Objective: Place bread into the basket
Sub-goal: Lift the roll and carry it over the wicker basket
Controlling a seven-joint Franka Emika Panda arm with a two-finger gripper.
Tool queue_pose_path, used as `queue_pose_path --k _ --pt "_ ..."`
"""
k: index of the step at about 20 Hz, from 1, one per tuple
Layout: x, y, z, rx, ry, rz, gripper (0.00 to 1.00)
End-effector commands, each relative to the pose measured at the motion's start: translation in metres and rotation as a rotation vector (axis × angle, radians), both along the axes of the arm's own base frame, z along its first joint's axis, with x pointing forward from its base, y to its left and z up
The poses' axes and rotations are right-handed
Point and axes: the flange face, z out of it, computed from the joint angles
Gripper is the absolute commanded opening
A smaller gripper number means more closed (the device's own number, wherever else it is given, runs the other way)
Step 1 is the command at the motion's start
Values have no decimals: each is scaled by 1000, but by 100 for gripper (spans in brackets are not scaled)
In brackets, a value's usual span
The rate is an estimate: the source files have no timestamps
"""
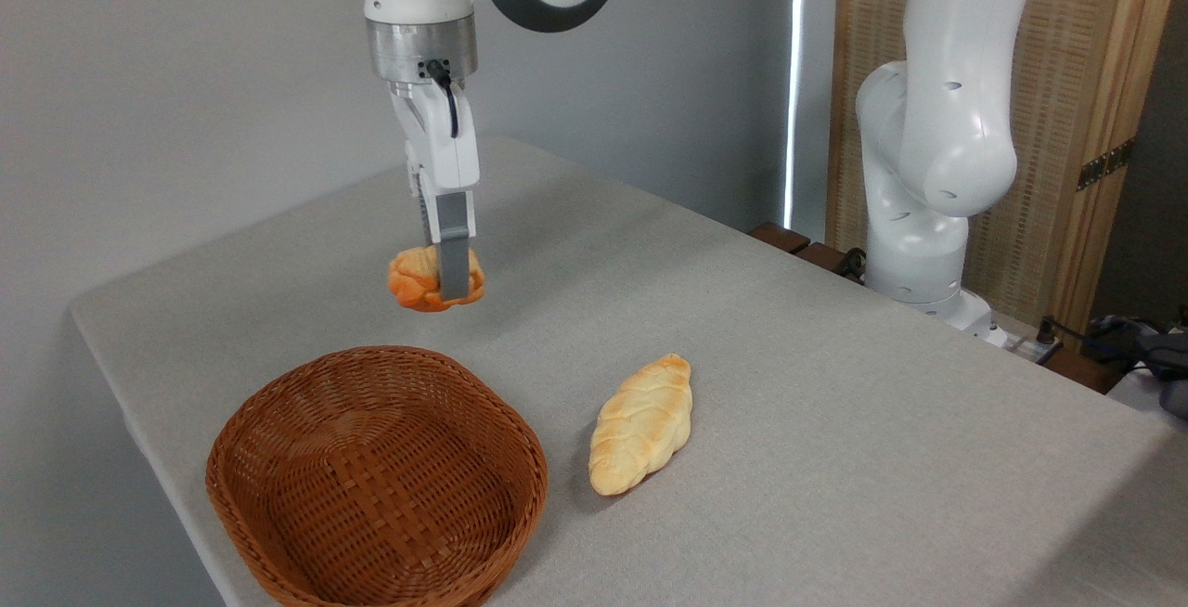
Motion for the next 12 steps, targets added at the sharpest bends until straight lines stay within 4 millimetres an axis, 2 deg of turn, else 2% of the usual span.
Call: queue_pose_path --k 1,4,6,8,10,12 --pt "23 30 7 -67 -61 90 45" --pt "39 43 -6 -78 -87 129 49" --pt "49 46 -18 -72 -102 144 76" --pt "55 50 -27 -66 -105 154 84" --pt "61 47 -34 -64 -126 155 99" --pt "64 46 -41 -56 -119 154 100"
